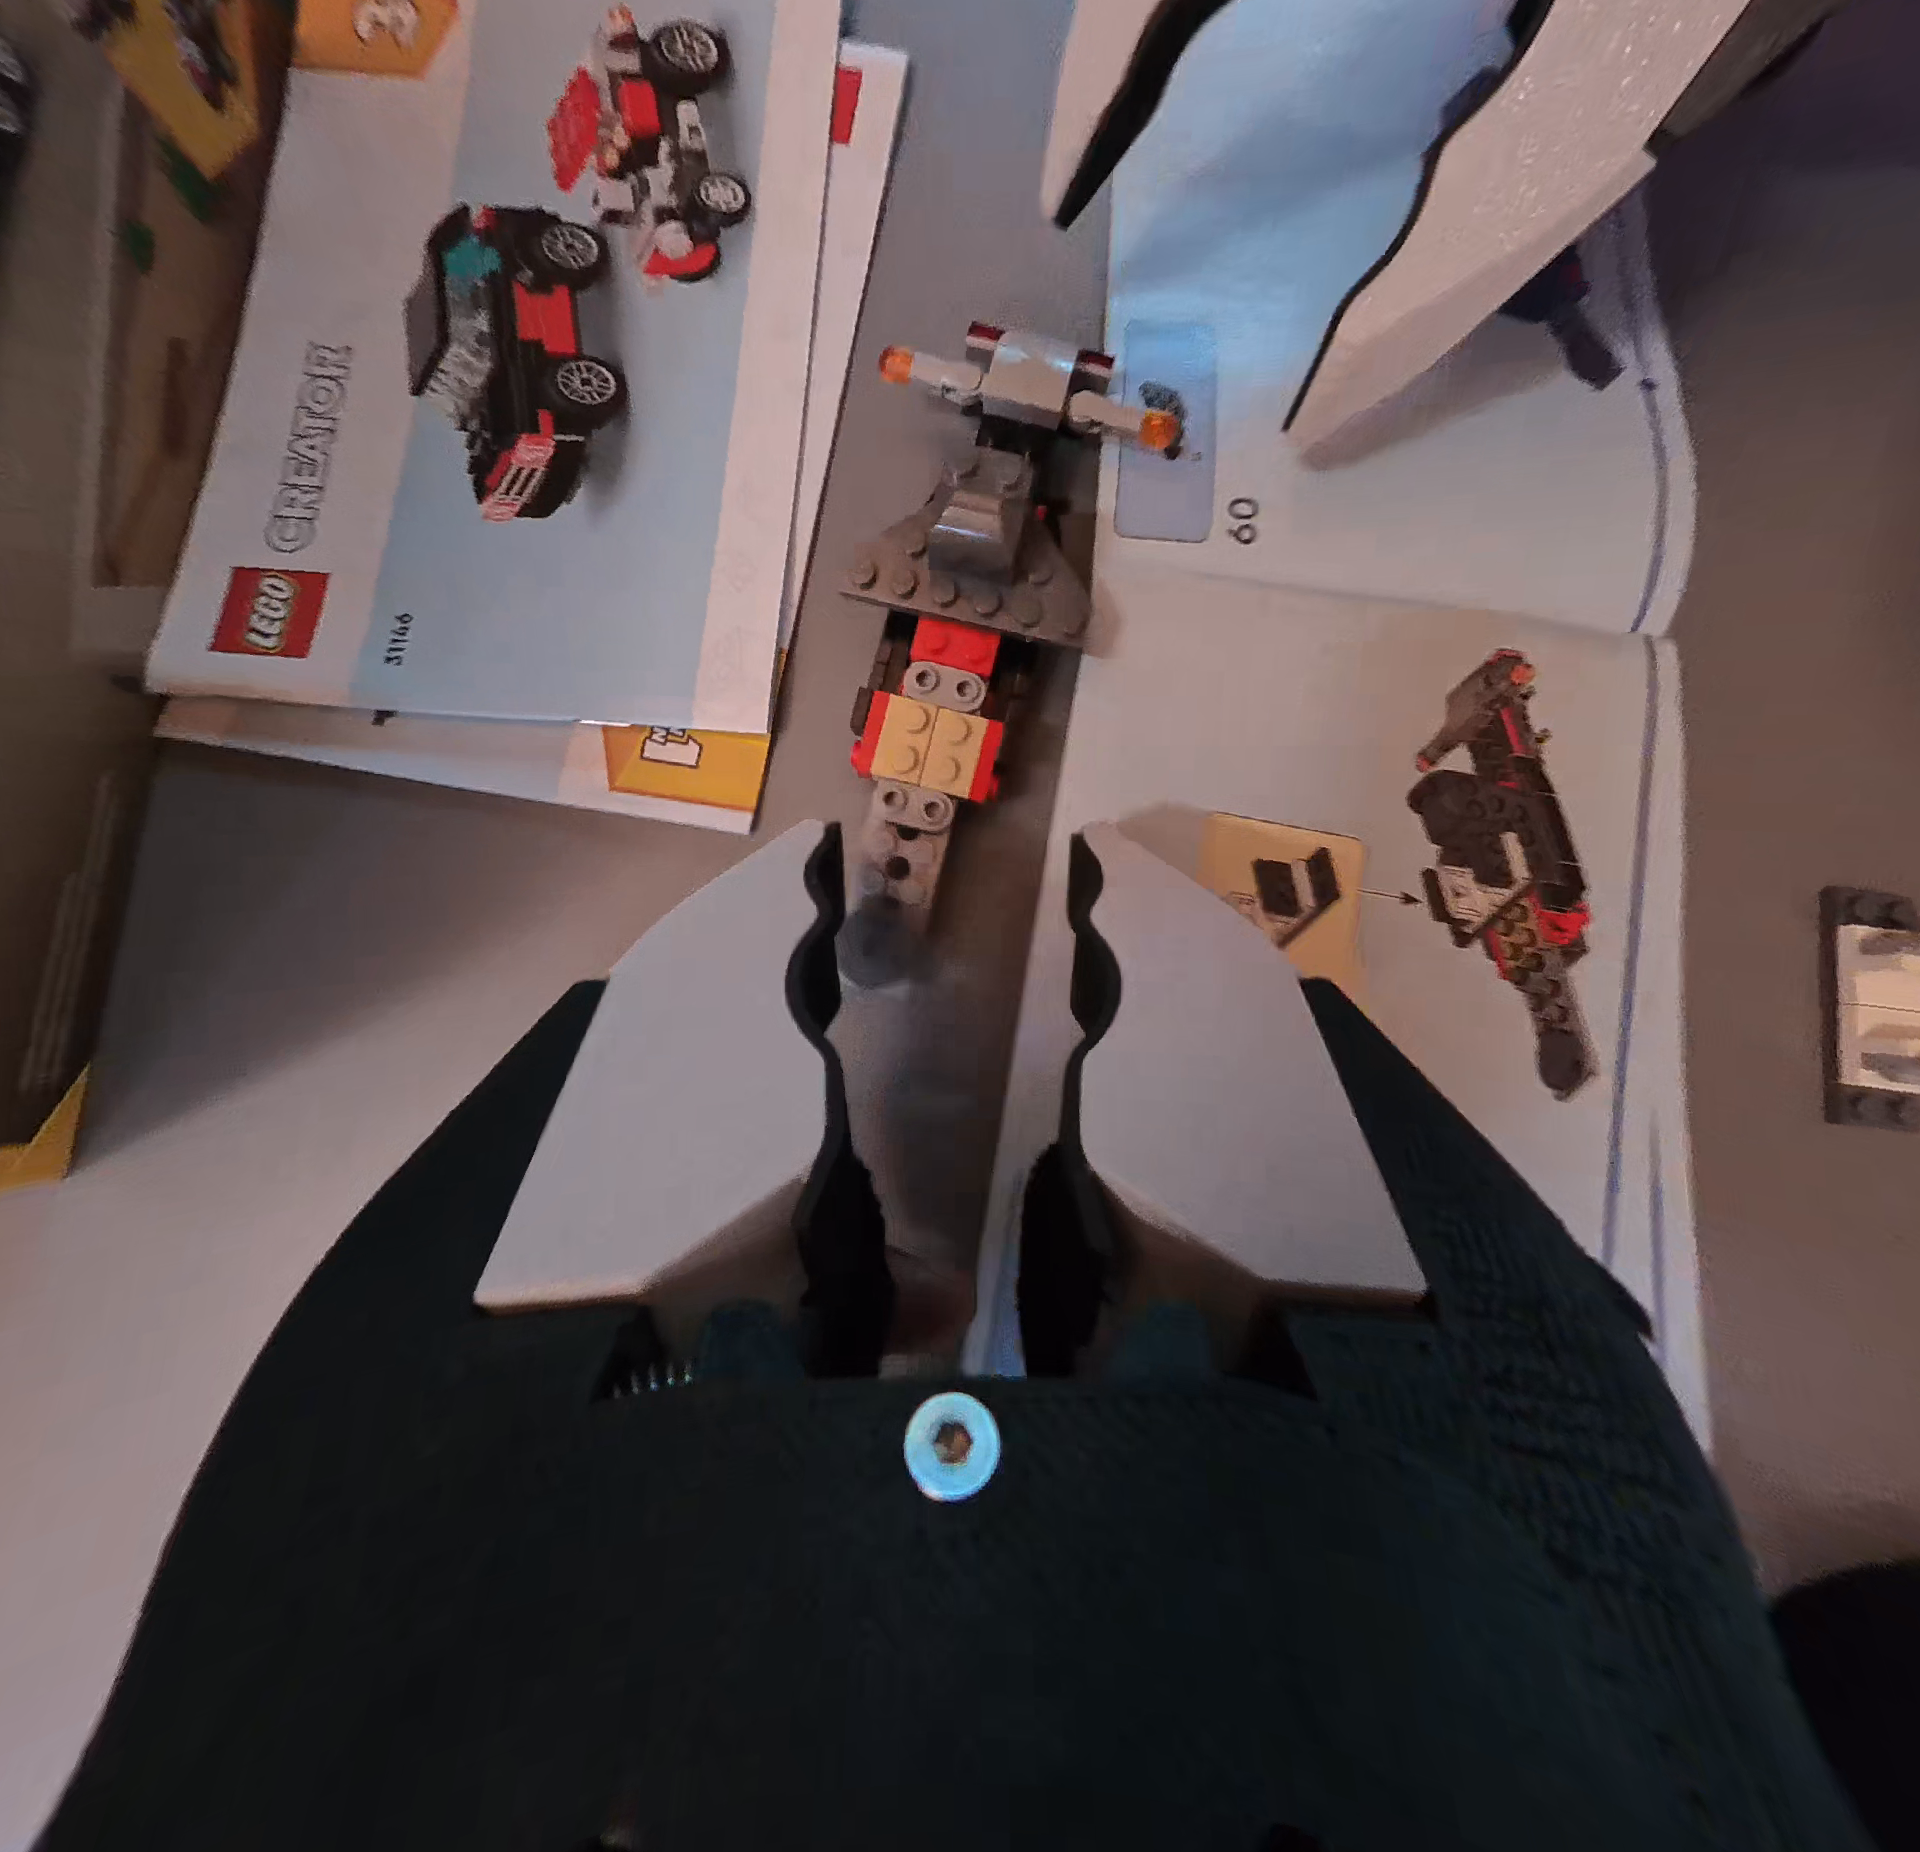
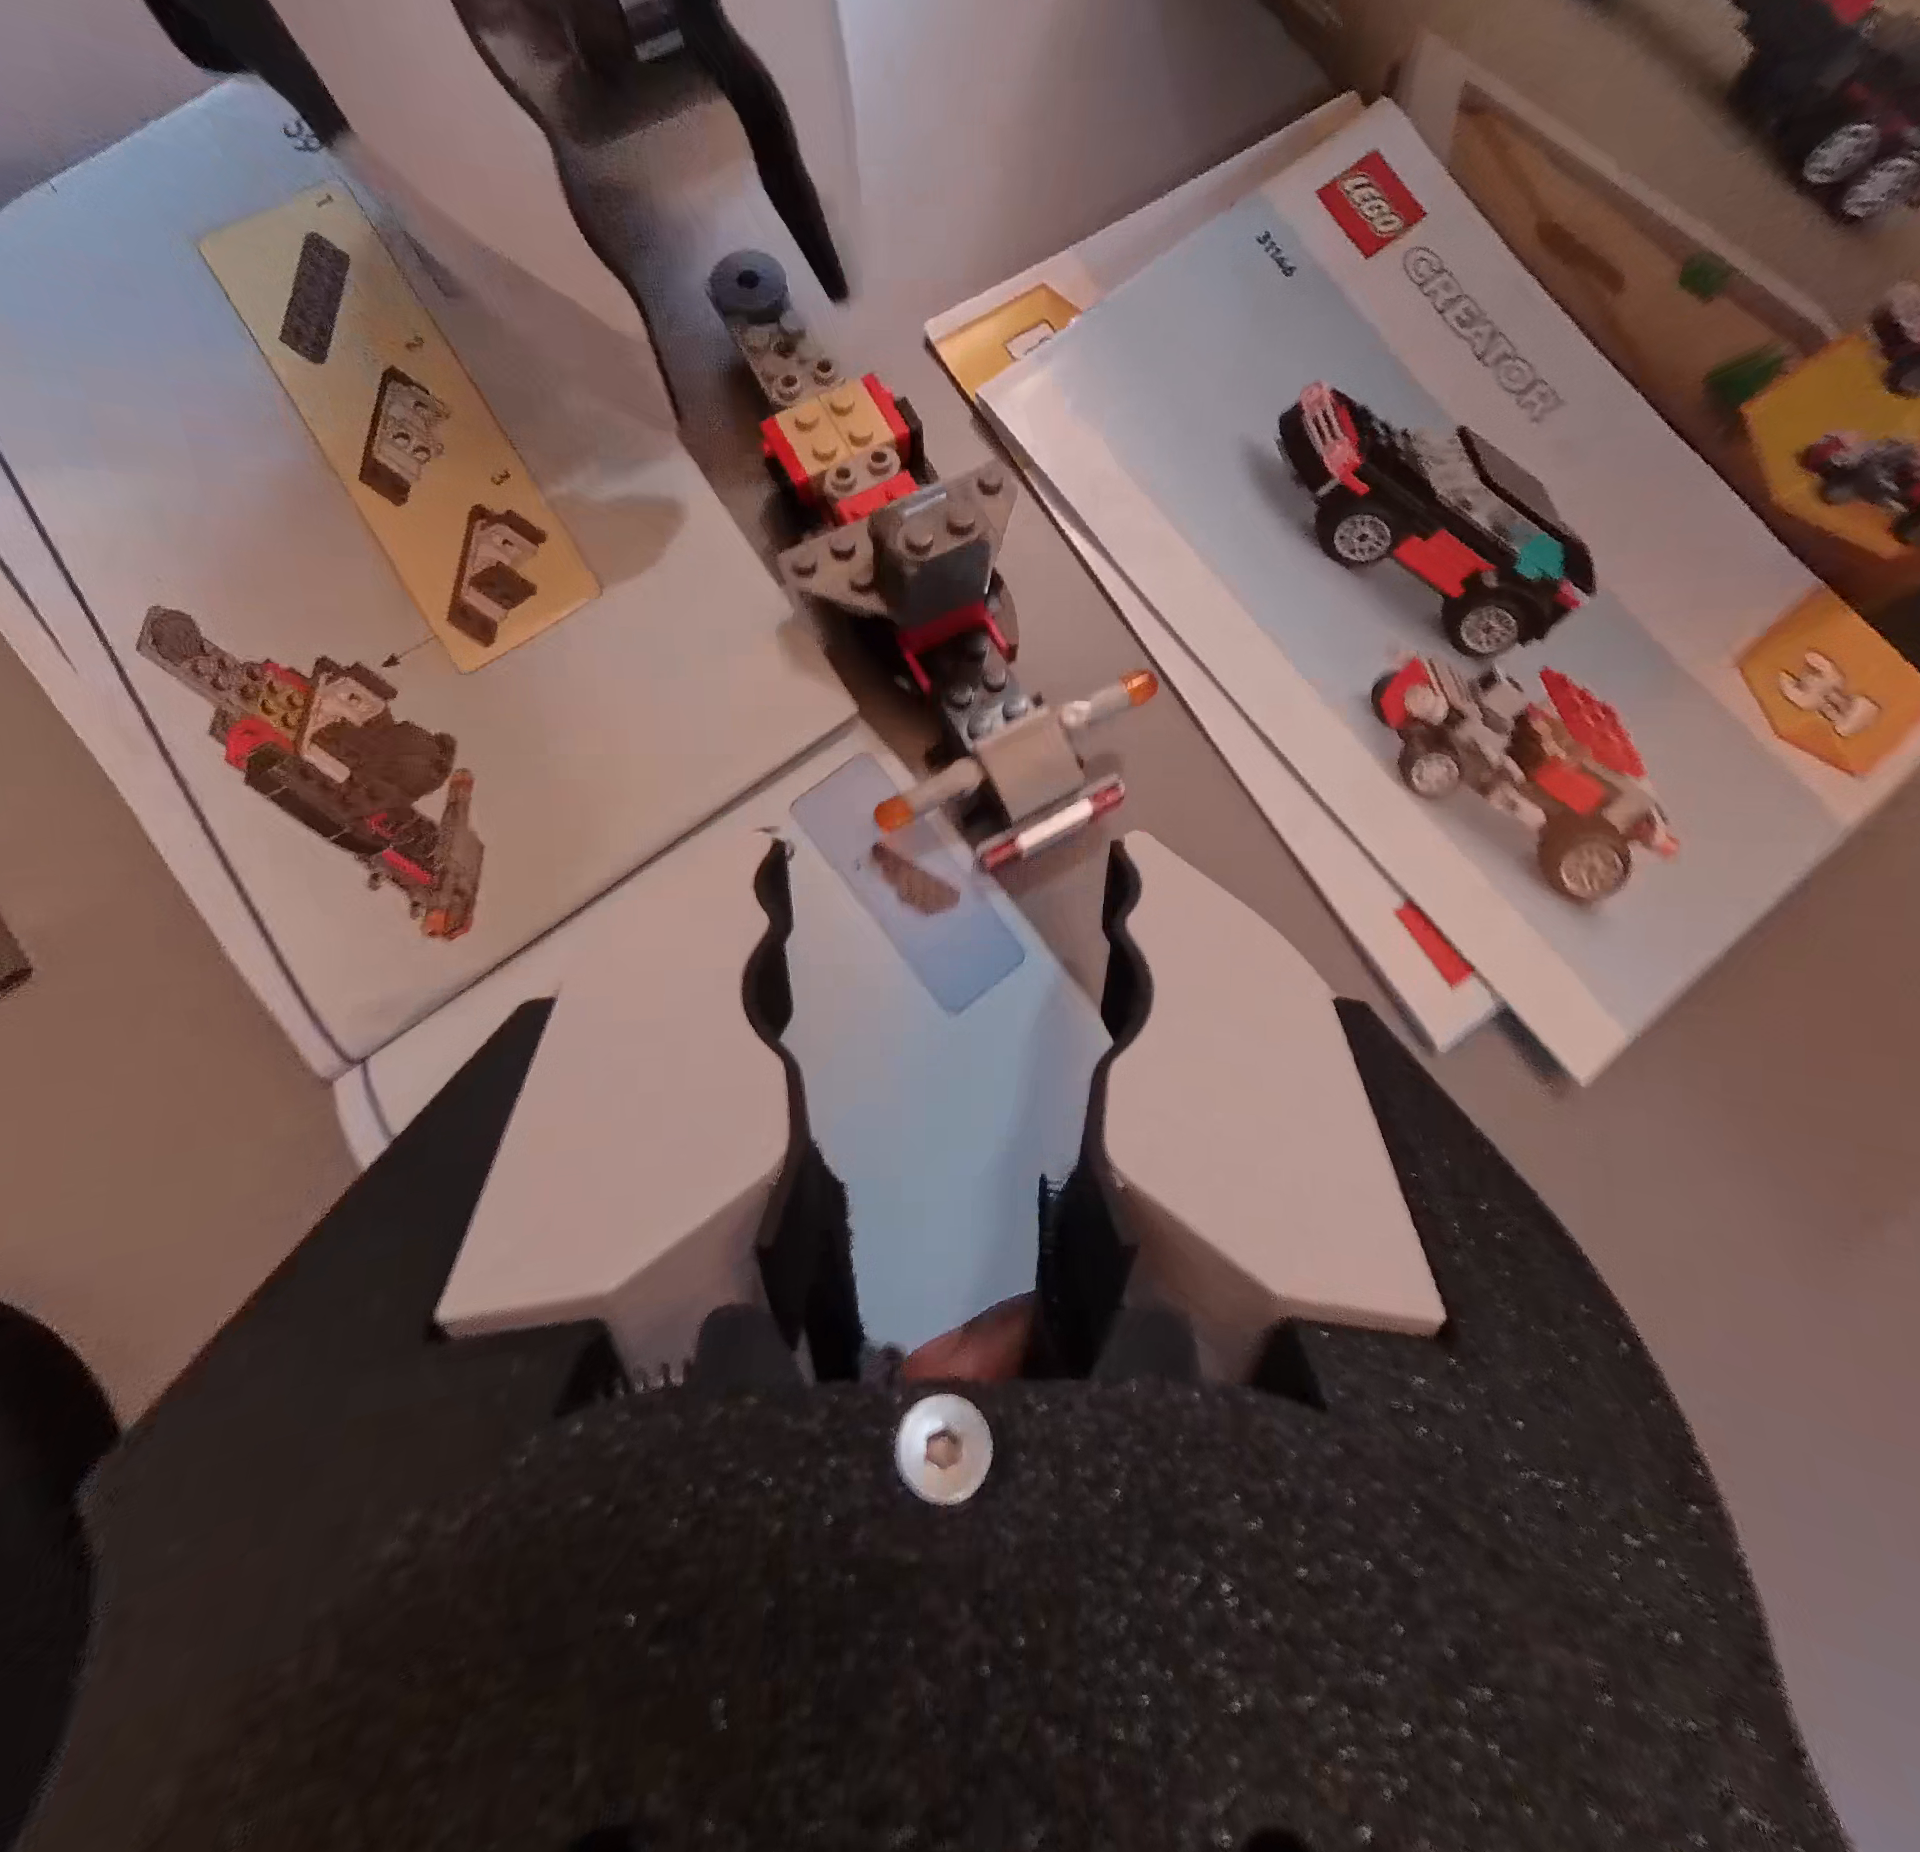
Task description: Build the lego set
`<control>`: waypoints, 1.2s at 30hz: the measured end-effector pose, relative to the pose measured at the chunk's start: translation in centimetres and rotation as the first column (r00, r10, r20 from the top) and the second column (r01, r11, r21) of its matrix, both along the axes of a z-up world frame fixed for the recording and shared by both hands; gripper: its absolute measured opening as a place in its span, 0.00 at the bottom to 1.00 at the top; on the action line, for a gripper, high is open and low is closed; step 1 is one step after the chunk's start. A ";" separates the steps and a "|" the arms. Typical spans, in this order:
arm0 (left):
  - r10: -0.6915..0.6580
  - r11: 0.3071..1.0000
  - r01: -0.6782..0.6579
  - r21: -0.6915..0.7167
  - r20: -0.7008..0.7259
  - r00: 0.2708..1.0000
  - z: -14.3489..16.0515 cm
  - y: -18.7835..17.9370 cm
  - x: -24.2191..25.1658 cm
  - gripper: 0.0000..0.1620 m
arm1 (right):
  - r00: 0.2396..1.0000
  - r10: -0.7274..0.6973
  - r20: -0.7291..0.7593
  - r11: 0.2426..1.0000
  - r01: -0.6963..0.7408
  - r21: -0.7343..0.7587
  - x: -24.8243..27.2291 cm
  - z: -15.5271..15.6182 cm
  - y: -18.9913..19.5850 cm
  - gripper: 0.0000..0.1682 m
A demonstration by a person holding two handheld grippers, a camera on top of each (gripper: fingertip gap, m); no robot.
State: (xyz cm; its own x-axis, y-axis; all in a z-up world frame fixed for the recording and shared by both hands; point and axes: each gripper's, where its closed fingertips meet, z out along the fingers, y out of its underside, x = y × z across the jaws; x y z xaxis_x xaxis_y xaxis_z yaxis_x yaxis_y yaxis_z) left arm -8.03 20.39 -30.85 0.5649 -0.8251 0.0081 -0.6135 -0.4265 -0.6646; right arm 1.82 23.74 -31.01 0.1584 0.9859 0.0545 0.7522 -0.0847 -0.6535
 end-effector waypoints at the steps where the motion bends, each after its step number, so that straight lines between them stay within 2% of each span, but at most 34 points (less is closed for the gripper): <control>1: 0.017 1.000 -0.018 0.021 0.006 1.000 0.6 -0.5 -0.2 0.26 | 1.000 -0.017 0.004 1.000 0.017 0.026 0.6 0.4 -0.4 0.35; 5: 0.063 0.996 -0.065 0.063 0.027 0.998 0.7 -3.0 -0.5 0.27 | 0.998 -0.058 0.004 0.998 0.058 0.020 2.0 0.2 -3.0 0.33; 10: 0.044 0.999 -0.044 0.020 -0.009 0.999 -2.0 -5.3 -0.2 0.26 | 0.989 -0.132 0.064 0.991 0.133 -0.020 3.2 -2.1 -4.8 0.38; 13: 0.014 1.000 -0.014 -0.012 0.053 0.998 -1.9 -6.2 0.7 0.25 | 0.983 -0.182 0.035 0.977 0.184 -0.104 3.6 -2.1 -5.7 0.37; 18: -0.045 0.999 0.044 0.005 0.067 0.997 -1.9 -7.3 1.6 0.28 | 0.978 -0.179 0.107 0.978 0.189 -0.092 4.8 -2.2 -7.3 0.37; 24: -0.034 0.999 0.032 0.019 0.120 0.992 -1.9 -7.1 1.6 0.26 | 0.982 -0.142 0.125 0.985 0.153 -0.085 4.8 -2.0 -7.4 0.36; 26: -0.033 0.999 0.031 0.013 0.128 0.991 -1.8 -7.2 1.5 0.26 | 0.997 -0.070 0.030 0.996 0.072 -0.055 3.2 -0.2 -8.4 0.34; 29: -0.027 0.999 0.029 -0.013 0.155 0.988 -1.7 -7.1 1.5 0.26 | 0.975 0.199 -0.102 0.977 -0.205 -0.053 0.5 1.9 -13.3 0.31; 32: -0.018 0.999 0.025 -0.040 0.181 0.983 -1.6 -7.1 1.5 0.25 | 0.899 0.424 -0.110 0.900 -0.431 -0.060 -1.1 1.2 -18.3 0.30; 34: -0.020 0.999 0.029 -0.043 0.184 0.983 -1.6 -7.2 1.5 0.25 | 0.872 0.486 -0.064 0.870 -0.489 -0.057 -1.5 -0.2 -19.5 0.30; 36: -0.030 0.999 0.038 -0.039 0.180 0.983 -1.7 -7.3 1.5 0.25 | 0.876 0.481 -0.033 0.875 -0.482 -0.048 -1.9 -1.1 -19.3 0.28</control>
